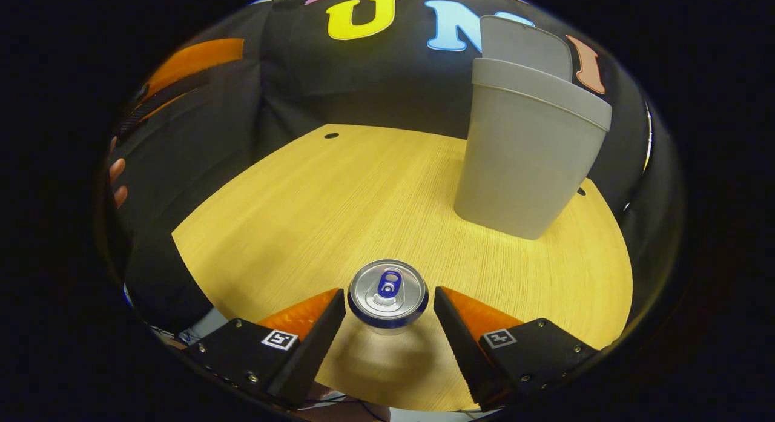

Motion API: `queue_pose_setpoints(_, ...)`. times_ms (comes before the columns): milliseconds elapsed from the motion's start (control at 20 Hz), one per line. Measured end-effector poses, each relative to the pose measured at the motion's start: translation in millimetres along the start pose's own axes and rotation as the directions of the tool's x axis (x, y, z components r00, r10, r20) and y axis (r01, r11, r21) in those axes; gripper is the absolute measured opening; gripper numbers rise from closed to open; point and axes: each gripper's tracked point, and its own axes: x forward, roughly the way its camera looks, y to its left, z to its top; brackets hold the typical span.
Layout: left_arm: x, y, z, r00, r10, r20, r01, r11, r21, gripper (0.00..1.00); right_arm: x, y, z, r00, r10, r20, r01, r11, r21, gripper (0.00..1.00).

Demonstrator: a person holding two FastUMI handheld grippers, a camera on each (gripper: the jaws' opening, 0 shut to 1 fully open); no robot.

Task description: Press the lid of the desktop garbage bin to open it, pick up the crumpled paper on the desktop and throw it into the bin, then pick up the pop can on the desktop and drop it into the bin, and finally close the garbage bin lid.

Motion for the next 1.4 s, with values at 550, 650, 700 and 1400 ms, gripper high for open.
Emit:
queue_pose_setpoints(550, 8.0, 4.1, -11.7, 0.999, -0.006, -0.042, 0.007, 0.999, 0.031, 0.96, 1.1, -6.0, 1.4, 1.0, -0.016, 0.02, 0.016, 1.0, -0.007, 0.85)
queue_pose_setpoints(650, 10.1, 3.1, -11.9, 0.999, -0.008, -0.041, 0.009, 1.0, 0.023, 0.96, -7.4, -11.0, 9.6, 0.998, -0.027, 0.054, 0.028, 1.0, -0.014, 0.85)
queue_pose_setpoints(700, 10.9, 1.8, -13.2, 0.999, -0.011, -0.041, 0.012, 1.0, 0.02, 0.93, -11.9, -13.2, 15.8, 0.997, -0.029, 0.074, 0.03, 0.999, -0.014, 0.85)
queue_pose_setpoints(1400, 29.4, -12.9, -14.0, 1.0, -0.027, -0.008, 0.027, 0.999, -0.027, 0.9, -91.7, -65.2, 128.1, 0.905, -0.149, 0.398, 0.154, 0.988, 0.019, 0.84)
